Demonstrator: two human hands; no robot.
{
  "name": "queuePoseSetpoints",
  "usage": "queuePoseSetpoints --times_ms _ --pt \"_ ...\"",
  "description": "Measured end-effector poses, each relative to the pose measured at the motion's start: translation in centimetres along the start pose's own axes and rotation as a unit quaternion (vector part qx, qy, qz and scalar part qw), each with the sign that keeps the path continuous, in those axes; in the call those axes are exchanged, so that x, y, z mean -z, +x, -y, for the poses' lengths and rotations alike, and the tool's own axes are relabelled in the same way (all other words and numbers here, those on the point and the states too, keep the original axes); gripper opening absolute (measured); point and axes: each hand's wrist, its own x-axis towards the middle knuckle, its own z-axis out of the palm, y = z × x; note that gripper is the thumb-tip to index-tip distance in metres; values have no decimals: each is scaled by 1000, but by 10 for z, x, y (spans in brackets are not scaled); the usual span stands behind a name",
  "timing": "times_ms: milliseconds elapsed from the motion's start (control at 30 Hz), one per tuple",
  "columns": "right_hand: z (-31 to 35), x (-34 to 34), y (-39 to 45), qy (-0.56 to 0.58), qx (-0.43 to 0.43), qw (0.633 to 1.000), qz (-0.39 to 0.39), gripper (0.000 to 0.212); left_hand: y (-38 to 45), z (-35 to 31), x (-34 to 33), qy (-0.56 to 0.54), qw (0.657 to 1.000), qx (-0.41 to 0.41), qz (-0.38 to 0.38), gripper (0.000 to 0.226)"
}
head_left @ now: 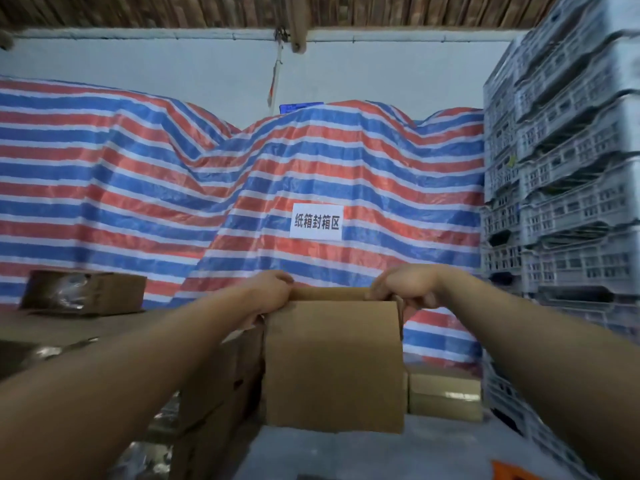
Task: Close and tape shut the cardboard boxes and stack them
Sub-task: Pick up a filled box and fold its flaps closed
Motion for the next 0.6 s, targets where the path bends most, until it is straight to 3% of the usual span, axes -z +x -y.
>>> queuePoseSetpoints --times_ms 100,233,300,433,600 --pt "-60 -15 -6 45 -39 998 -9 13 -5 22 -49 -41 999 36 4 30" --pt "-123 -44 -8 68 -87 994 -19 18 -5 53 -97 -7 996 65 66 33" --pt "-147 -58 -10 146 -84 985 -39 21 -5 60 -112 -33 991 104 76 31" --pt "-173 -97 -14 444 -23 891 -93 34 -1 56 -126 -136 978 145 65 26" --pt "-176 -117 -6 540 -6 831 -134 52 -29 59 -133 -363 920 149 19 29"
